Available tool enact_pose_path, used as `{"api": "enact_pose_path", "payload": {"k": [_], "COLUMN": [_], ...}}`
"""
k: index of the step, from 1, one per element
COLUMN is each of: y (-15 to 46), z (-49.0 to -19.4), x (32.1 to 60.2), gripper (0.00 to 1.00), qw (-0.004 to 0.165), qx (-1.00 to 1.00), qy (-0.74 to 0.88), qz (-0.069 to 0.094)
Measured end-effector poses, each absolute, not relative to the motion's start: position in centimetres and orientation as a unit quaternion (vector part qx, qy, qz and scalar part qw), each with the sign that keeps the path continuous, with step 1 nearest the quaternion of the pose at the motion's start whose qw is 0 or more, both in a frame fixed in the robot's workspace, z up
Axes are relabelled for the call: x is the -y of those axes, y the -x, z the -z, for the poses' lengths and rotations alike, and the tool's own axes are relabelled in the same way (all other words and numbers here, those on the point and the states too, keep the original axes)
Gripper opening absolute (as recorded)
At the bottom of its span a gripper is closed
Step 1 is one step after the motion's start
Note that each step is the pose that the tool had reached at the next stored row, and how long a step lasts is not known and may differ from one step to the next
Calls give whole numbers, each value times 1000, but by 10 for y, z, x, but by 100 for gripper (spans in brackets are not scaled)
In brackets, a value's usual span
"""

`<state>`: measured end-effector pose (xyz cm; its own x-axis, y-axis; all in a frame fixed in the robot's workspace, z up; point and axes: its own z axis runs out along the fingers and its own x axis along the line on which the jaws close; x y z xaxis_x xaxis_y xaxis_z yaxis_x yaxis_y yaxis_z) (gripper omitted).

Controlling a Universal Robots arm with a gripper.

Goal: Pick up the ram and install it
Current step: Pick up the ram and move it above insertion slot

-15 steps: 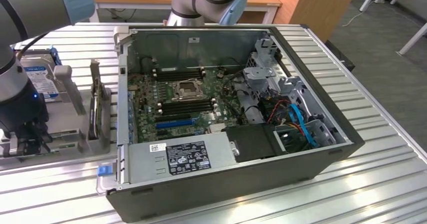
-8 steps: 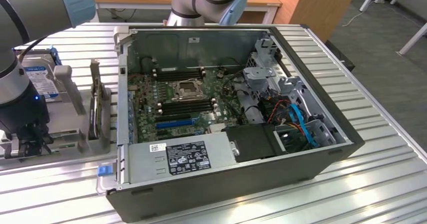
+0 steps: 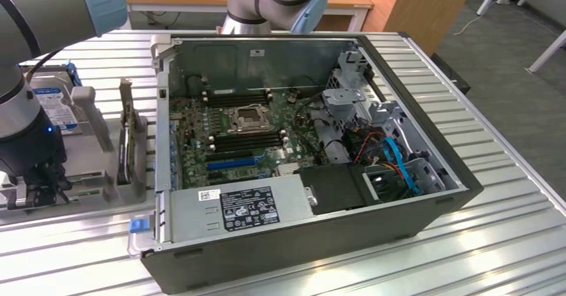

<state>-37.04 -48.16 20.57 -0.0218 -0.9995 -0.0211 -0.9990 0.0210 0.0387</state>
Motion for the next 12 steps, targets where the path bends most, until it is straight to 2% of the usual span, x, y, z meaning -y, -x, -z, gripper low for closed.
{"api": "enact_pose_path", "payload": {"k": [12], "y": [368], "z": [-204], "x": [482], "gripper": [31], "qw": [6], "qx": [714], "qy": [-699], "qz": [21]}}
